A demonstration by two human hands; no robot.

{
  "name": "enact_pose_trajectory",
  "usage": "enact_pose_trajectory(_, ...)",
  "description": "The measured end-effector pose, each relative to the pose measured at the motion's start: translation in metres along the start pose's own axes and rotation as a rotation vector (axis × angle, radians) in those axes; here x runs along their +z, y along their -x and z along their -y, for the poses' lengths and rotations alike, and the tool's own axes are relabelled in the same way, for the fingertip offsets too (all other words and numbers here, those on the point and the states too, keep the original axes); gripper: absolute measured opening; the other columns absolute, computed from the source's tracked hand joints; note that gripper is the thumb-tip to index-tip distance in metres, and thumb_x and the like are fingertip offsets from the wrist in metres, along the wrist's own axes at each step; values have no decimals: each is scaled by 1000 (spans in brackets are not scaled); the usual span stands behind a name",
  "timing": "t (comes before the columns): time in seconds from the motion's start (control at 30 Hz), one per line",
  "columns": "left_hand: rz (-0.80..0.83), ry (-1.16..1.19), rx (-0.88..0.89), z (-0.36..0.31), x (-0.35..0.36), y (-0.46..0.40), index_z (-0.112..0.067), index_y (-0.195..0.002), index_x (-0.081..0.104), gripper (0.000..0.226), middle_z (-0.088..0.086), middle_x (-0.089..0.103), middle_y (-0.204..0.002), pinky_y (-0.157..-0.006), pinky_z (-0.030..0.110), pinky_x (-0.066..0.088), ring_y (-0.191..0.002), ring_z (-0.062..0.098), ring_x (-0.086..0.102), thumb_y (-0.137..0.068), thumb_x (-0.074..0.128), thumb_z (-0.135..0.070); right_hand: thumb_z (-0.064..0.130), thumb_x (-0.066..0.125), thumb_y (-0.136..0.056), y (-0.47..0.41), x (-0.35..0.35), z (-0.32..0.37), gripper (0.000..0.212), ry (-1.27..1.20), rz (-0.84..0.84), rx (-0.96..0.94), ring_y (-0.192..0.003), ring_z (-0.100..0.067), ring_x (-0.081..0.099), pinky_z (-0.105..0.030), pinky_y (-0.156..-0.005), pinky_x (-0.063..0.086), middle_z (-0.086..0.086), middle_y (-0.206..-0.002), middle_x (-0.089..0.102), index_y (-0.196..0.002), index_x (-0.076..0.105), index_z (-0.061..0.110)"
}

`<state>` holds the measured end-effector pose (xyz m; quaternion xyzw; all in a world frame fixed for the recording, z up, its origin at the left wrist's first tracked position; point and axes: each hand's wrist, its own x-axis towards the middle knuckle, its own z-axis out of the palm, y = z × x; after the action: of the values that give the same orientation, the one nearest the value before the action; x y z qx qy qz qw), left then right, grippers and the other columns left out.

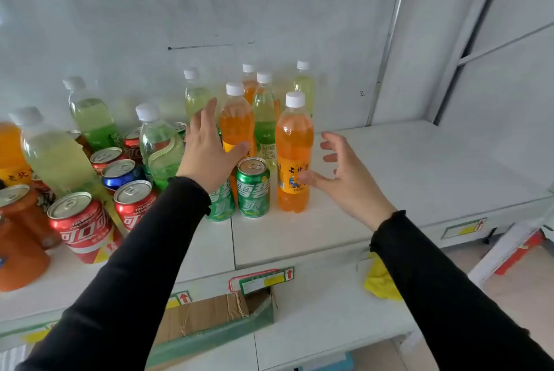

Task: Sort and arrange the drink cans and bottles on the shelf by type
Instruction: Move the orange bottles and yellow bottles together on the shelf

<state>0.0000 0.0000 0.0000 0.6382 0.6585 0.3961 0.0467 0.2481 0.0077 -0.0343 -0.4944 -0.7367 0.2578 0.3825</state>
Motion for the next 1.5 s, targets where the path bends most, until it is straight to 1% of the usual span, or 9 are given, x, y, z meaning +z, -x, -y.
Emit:
enact_pose_trajectory(0.1, 31, -25, -54, 4, 8, -15, -19, -159, 6, 99, 11, 22, -160, -114, 42, 30, -145, 30, 29, -87, 72, -37, 50, 80, -78, -8, 14, 1, 95, -74, 50, 28, -127, -9, 46, -34, -103, 43, 12, -144, 45, -152, 25, 29)
enact_pose_trajectory(0.2, 80, -33, -120, 6, 14, -29, -28, -157, 2, 105, 14, 35, -156, -110, 49, 40, -137, 35, 43, -83, 74, -44, 45, 80, -81, -15, 28, -4, 86, -106, 109, 25, -108, 6, 52, -22, -92, 44, 22, -128, 49, -149, 28, 30)
enact_pose_trajectory(0.27, 72, -27, -151, 6, 15, -36, -33, -155, 7, 104, 14, 47, -148, -102, 52, 49, -123, 36, 55, -79, 77, -46, 43, 79, -82, -22, 31, -12, 78, -139, 137, 17, -99, 12, 54, -23, -89, 49, 23, -121, 54, -143, 33, 31)
enact_pose_trajectory(0.4, 79, -1, -216, 4, 20, -43, -28, -142, 30, 95, 8, 61, -126, -88, 49, 57, -104, 29, 63, -67, 83, -52, 49, 78, -82, -35, 35, -26, 67, -112, 163, -25, -106, -9, 63, -40, -94, 55, 14, -122, 63, -133, 41, 30)
enact_pose_trajectory(0.57, -60, -28, -214, -11, 23, -39, -27, -130, 40, 81, 3, 66, -108, -78, 47, 59, -91, 26, 66, -66, 86, -45, 55, 78, -78, -45, 27, -37, 60, -85, 161, -93, -103, -11, 64, -43, -89, 56, 16, -115, 65, -124, 45, 33)
enact_pose_trajectory(0.83, -324, 204, -39, -65, -7, -19, -22, -133, 43, 77, -14, 66, -111, -73, 14, 54, -96, 2, 67, -71, 88, -35, 59, 76, -74, -43, -11, -27, 63, -143, 61, -177, -99, -12, 65, -46, -85, 57, 15, -111, 66, -123, 46, 31)
enact_pose_trajectory(1.07, -377, 512, 55, -91, -17, 33, -11, -128, 44, 77, 9, 66, -122, -88, 44, 59, -109, 23, 68, -70, 90, -30, 58, 77, -71, -3, -43, -20, 65, -184, -3, -192, -103, -8, 65, -49, -86, 57, 20, -112, 66, -122, 48, 30)
enact_pose_trajectory(1.23, -370, 539, 42, -105, -27, 84, -18, -122, 46, 68, 6, 67, -121, -88, 44, 59, -108, 21, 68, -71, 90, -26, 53, 80, -74, 46, -57, -16, 64, -195, -21, -175, -107, -12, 64, -49, -90, 55, 17, -116, 66, -123, 49, 27)
enact_pose_trajectory(1.5, -311, 541, -22, -111, -36, 166, -12, -128, 47, 70, 3, 66, -123, -88, 38, 59, -109, 15, 67, -73, 88, -25, 53, 82, -72, 124, -72, -16, 68, -220, -25, -136, -107, -13, 64, -49, -92, 55, 15, -119, 66, -127, 50, 27)
